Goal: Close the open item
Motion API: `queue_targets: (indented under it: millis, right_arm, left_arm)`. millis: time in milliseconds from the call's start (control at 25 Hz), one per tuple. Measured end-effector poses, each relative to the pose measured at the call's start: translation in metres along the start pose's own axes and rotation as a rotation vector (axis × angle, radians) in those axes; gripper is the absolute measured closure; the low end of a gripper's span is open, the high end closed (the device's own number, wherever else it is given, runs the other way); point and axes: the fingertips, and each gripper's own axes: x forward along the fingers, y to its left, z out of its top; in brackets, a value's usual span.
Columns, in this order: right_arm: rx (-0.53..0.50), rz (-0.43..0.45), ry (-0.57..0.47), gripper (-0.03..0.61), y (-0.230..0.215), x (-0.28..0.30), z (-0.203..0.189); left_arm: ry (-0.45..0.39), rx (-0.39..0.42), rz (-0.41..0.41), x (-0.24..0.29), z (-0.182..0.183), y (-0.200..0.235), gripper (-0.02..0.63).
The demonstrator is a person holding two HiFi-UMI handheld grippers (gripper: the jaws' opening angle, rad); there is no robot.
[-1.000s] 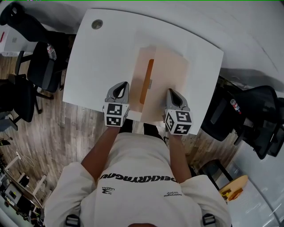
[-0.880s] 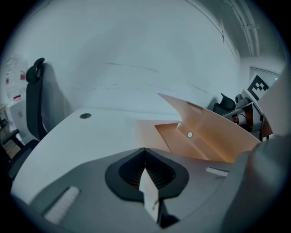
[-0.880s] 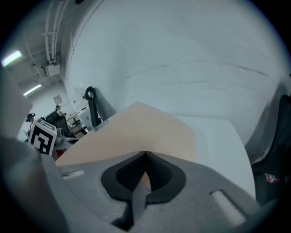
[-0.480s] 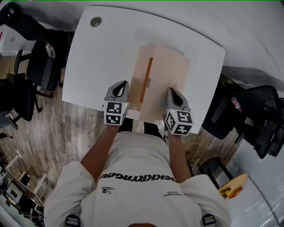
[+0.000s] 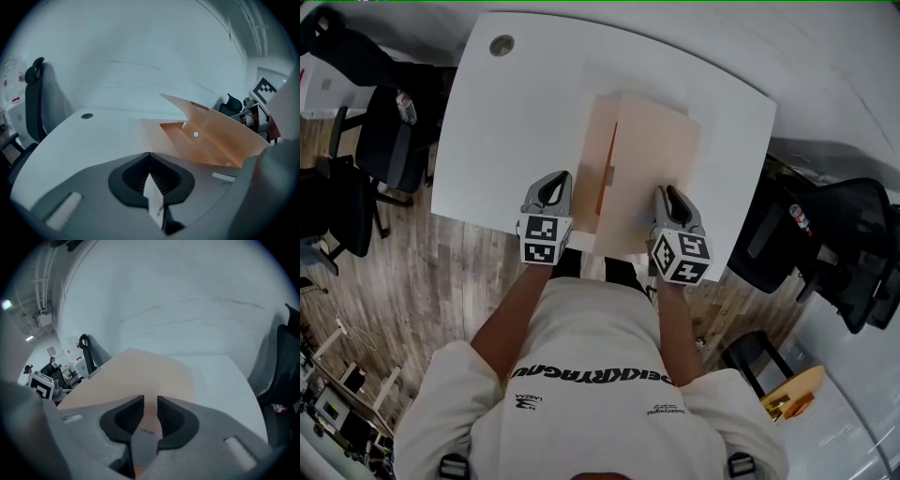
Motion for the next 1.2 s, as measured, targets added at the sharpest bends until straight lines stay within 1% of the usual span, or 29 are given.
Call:
queue_targets:
  millis: [120,360,560,920,1200]
  right_arm:
    - [0.016,0.005,0.01,0.494,0.0,-0.001,-0.004]
    - [0.08,0.028,0.028,0.483,0.001,0.0,-0.012]
    - [0.144,0.053,0.045,0.476,0.003,-0.001,-0.021]
    - [0.134,0.077,0.064,0.459,0.012,0.004,-0.024]
    - [0.12,0.084,0.085,0.457,0.018,0.008,-0.028]
  left_arm:
    - [0.0,-0.003,-0.001,-0.001,-0.002,0.0,0.614]
    - [-0.002,-0.006,0.0,0.0,-0.002,-0.001,0.614]
    - [0.017,-0.015,-0.001,0.001,-0.01,0.001,0.614]
    - [0.049,-0.051,-0.014,0.007,-0.022,0.002,0.614]
    - [0.063,-0.063,-0.033,0.009,-0.027,-0.002,0.614]
